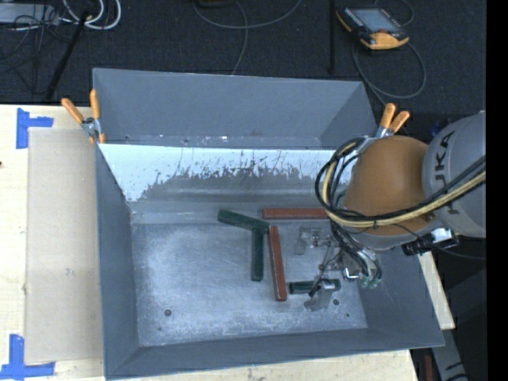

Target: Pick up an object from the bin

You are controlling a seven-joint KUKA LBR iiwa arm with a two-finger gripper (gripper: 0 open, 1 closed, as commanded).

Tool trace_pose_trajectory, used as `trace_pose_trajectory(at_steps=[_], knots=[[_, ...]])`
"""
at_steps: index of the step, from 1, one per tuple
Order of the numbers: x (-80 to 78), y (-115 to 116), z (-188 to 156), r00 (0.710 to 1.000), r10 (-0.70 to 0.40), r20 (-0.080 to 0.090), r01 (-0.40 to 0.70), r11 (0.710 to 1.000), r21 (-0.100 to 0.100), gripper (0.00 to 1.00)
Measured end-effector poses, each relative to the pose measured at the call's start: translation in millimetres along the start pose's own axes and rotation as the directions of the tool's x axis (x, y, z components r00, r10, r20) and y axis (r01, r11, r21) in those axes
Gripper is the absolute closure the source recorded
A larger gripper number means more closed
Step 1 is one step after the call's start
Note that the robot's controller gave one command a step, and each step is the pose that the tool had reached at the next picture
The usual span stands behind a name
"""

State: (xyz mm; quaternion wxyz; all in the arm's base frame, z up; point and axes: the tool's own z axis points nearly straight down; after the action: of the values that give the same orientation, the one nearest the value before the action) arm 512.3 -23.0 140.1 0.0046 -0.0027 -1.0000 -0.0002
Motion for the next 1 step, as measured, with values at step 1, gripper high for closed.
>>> trace_pose_trajectory(at_steps=[1], knots=[[-36.1, -47.3, 74.3, 0.995, 0.097, 0.006, -0.097, 0.995, 0.0, 0.0]])
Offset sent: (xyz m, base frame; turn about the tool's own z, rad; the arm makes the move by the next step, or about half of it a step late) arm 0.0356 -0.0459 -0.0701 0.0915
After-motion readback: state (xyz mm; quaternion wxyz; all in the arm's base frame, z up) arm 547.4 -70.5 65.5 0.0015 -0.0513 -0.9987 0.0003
